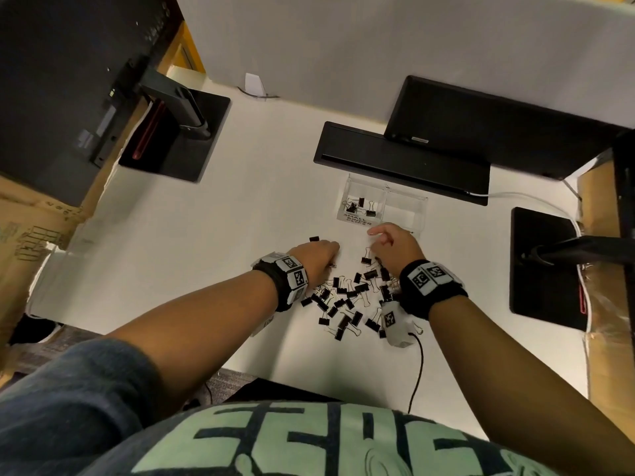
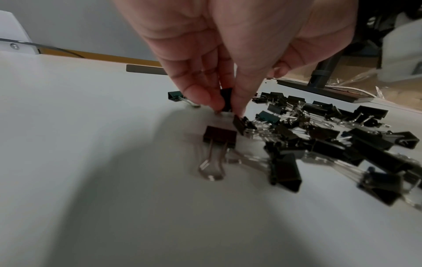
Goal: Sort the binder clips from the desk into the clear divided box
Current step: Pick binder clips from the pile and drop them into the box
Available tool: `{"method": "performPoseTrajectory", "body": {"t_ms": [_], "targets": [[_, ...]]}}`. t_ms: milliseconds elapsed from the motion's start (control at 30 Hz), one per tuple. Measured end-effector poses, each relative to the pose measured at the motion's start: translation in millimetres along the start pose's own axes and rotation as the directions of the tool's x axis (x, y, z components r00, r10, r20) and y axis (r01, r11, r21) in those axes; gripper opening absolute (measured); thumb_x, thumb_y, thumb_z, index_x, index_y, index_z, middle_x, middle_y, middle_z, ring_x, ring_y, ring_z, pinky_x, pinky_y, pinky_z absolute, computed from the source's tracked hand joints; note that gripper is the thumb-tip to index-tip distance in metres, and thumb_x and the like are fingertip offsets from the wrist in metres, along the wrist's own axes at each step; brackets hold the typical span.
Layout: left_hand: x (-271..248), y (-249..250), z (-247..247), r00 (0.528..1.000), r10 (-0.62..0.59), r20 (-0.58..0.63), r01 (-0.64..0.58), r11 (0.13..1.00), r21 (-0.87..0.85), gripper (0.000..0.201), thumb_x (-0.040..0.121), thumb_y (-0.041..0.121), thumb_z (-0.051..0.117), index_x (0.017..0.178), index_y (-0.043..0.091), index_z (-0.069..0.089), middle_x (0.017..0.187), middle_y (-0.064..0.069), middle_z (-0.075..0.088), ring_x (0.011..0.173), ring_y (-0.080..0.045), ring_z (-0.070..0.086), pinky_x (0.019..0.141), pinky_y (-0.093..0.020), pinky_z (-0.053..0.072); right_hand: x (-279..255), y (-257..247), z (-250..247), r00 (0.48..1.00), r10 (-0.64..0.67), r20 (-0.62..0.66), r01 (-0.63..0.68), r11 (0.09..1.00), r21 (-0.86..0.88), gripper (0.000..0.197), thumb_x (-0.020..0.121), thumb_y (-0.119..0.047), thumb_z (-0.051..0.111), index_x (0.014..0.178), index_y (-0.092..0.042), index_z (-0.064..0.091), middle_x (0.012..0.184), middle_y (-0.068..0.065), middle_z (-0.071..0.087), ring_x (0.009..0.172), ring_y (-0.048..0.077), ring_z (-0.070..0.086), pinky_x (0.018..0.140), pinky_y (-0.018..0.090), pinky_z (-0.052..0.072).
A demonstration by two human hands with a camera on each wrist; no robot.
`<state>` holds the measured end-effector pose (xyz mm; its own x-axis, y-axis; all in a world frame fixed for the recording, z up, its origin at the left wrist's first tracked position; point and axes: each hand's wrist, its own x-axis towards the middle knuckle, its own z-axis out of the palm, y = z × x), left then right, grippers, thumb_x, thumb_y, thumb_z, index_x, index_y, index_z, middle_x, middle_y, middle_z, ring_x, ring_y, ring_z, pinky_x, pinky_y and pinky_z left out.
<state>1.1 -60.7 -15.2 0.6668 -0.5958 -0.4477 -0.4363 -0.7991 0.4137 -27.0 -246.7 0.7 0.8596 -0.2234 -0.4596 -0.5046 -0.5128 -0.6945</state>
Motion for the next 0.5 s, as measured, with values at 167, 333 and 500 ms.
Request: {"method": "performPoseTrajectory", "body": {"t_ms": [167,333,500], "targets": [[0.5,4.9,-8.2,0.999,-0.032,-0.033,0.031,0.998,-0.050,0.018,0.086,0.004,0.046,0.100,0.013,0.052,0.100,-0.006,0.061,0.082,-0.022,0.055,0.066,-0.031,0.040,3.3,-10.8,-6.0,0.991,0.052,0.125,-0.022,0.973,-0.231,0.026,0.093,-0.003,0.043,0.106,0.011,0.062,0.103,0.034,0.063,0.096,0.047,0.061,0.089,0.054,0.051],[18.2,17.2,-40.1,0.978,-0.077,-0.193,0.026,0.968,-0.250,0.012,0.091,0.013,0.050,0.102,0.012,0.055,0.096,-0.004,0.060,0.082,-0.021,0.058,0.076,-0.033,0.051,-3.0,-3.8,7.7,0.996,0.007,0.085,0.026,0.925,-0.378,0.020,0.083,-0.013,0.063,0.101,-0.004,0.064,0.109,0.014,0.063,0.092,0.027,0.061,0.083,0.037,0.053],[55.2,25.9,-75.5,0.934,-0.172,-0.315,0.052,0.934,-0.354,0.013,0.090,0.017,0.058,0.102,0.012,0.060,0.096,-0.004,0.062,0.083,-0.021,0.059,0.071,-0.028,0.045,-1.9,0.2,18.9,0.992,-0.060,0.109,0.105,0.870,-0.482,0.016,0.085,-0.010,0.062,0.100,-0.007,0.063,0.113,0.011,0.053,0.101,0.027,0.058,0.087,0.036,0.049]]}}
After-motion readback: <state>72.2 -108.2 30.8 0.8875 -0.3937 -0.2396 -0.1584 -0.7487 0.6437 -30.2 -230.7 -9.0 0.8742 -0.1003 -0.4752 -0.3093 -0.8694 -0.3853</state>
